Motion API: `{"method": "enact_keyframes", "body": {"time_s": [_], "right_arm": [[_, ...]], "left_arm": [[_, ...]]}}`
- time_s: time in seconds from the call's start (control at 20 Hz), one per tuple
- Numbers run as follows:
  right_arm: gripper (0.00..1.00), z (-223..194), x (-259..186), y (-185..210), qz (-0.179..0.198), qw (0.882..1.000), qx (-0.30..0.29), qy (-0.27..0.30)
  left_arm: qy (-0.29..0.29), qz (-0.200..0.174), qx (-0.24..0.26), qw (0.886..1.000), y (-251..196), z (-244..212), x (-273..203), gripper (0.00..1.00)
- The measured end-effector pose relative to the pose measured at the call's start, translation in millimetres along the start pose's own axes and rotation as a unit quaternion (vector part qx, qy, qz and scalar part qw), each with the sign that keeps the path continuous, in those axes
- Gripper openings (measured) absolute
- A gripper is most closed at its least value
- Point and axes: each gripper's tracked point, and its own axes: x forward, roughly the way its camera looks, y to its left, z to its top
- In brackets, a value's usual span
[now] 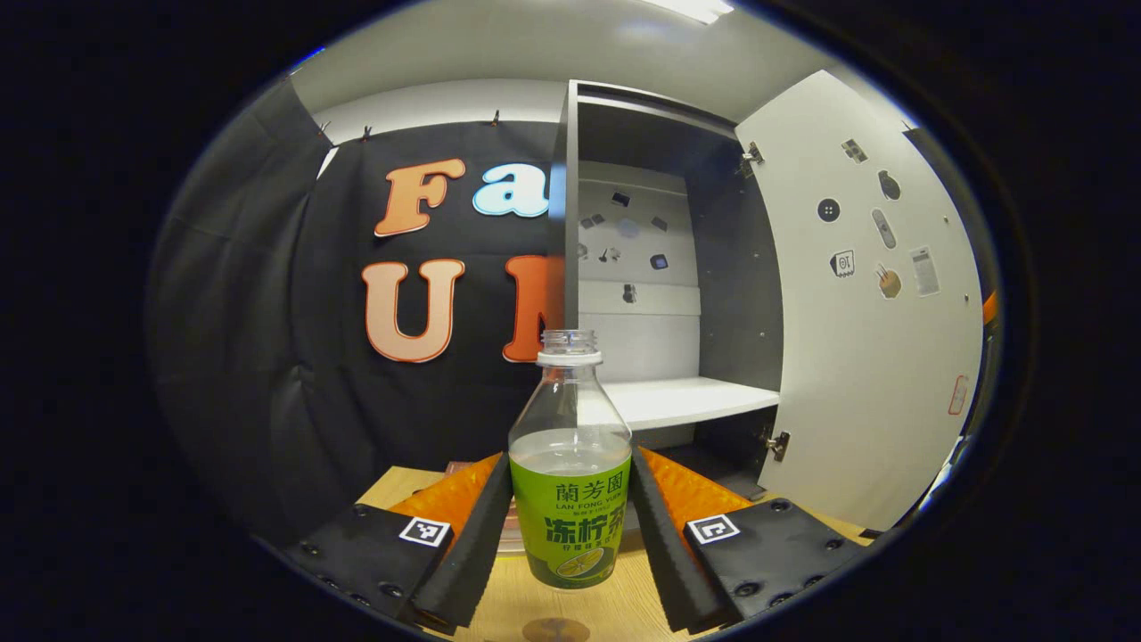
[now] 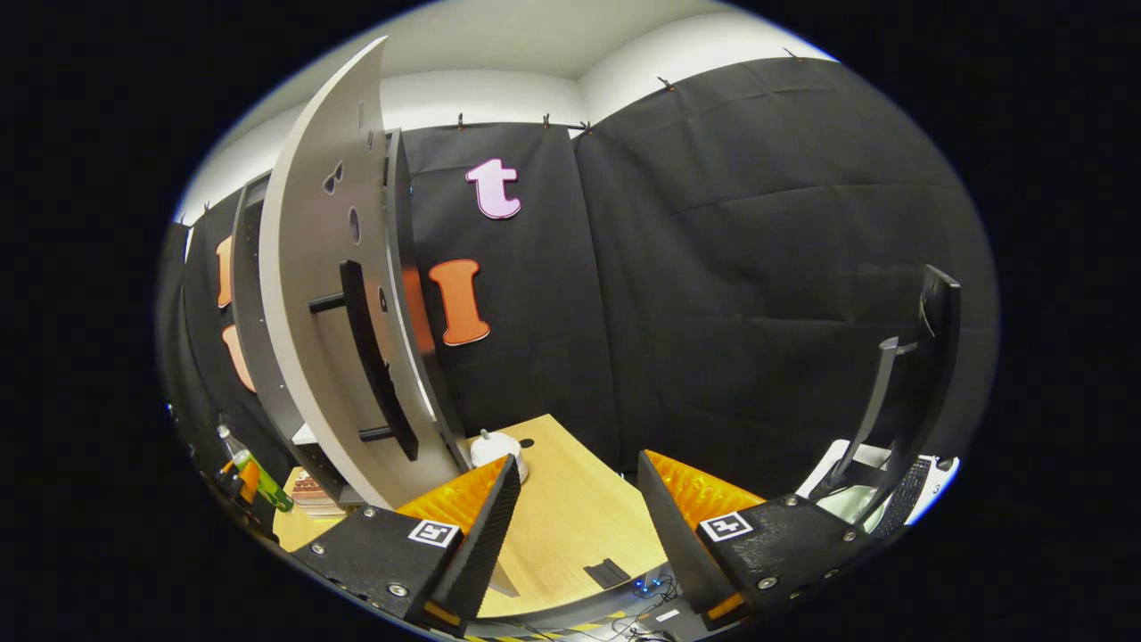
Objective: Open the cabinet door with the right hand, grasp the bottle in the cabinet with the left hand and place it on the coaster, then close the cabinet door with the right hand.
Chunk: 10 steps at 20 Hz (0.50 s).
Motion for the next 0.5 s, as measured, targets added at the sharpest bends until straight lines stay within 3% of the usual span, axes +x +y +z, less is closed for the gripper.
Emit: {"method": "enact_keyframes", "body": {"time_s": [0.35,0.4,0.5], "right_arm": [[0.83,-9,-4,0,0.000,1.000,-0.016,0.020],[0.91,-9,-5,0,-0.001,1.000,-0.017,0.022],[0.86,-11,-5,-3,-0.009,0.999,-0.020,0.023]], "left_arm": [[0.051,0.004,-0.031,0.998,15,-92,-13,0.82],[0.058,0.008,-0.040,0.997,18,-104,-14,0.82],[0.072,0.018,-0.059,0.996,26,-130,-14,0.82]]}}
